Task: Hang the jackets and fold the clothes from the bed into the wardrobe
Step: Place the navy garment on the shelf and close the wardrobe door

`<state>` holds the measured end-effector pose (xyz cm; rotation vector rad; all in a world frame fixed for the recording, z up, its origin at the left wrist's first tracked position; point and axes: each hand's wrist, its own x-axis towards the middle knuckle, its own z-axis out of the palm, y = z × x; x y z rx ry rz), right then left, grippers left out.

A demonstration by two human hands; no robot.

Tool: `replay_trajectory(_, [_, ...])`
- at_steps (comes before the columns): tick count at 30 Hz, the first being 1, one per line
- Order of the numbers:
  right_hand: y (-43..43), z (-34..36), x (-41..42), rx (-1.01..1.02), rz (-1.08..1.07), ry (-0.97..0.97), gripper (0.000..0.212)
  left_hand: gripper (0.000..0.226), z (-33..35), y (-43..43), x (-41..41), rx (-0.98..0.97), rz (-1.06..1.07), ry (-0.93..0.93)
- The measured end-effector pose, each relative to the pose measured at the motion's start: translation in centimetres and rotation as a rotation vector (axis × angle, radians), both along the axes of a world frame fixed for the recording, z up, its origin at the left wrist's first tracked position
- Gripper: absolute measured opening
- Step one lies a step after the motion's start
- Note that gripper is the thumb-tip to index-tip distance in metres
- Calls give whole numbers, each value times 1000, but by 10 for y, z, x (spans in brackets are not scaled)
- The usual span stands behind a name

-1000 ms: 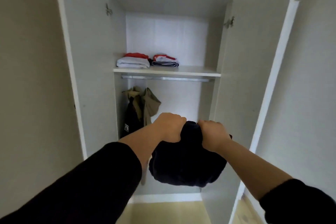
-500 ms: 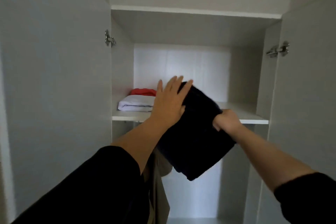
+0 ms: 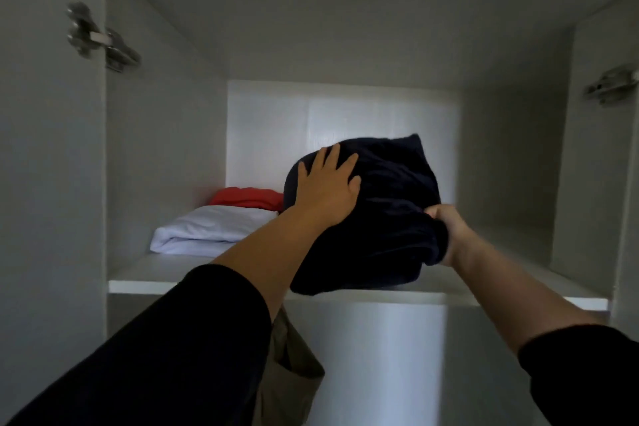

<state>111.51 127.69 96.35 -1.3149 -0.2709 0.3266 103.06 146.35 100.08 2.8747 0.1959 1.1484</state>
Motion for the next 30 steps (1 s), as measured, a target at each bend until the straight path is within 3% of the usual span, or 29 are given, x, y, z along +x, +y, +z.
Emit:
replay_trajectory(4, [19,-30,61,54,74,99,40,56,-12,14,62,-111,35,336])
replay_trajectory(10, [46,-31,105,23,106,27,50,60,-12,42,107,-101,51,413])
replay_trajectory(14, [45,-27,120,-64,121,21,33,57,-3,53,117,-234,1,330])
replay_trajectory(17, [50,-24,115,-160,236,6,33,63,2,64,120,-194,-4,368])
replay_trajectory(19, [55,-10,107,-482,233,-129,15,62,-3,73,120,-72,30,490])
replay_trajectory(21, [61,13,115,-876,0,-408,52,57,-7,78,122,49,68,591])
replay_trajectory(22, [64,30,117,-999,-205,-638,67,57,-7,77,124,79,87,621])
replay_trajectory(23, [71,46,117,-1002,-299,-821,69,56,-6,75,127,91,100,639])
replay_trajectory(25, [91,69,114,-990,-184,-995,48,56,-3,72,131,32,96,655])
replay_trajectory(26, [100,70,113,-990,-86,-988,35,56,-2,73,131,-33,85,648])
replay_trajectory(28, [118,55,117,-1142,113,-945,34,54,-4,83,130,-182,42,599])
replay_trajectory(30, [117,28,121,-1088,266,-866,42,53,-10,92,130,-228,7,573])
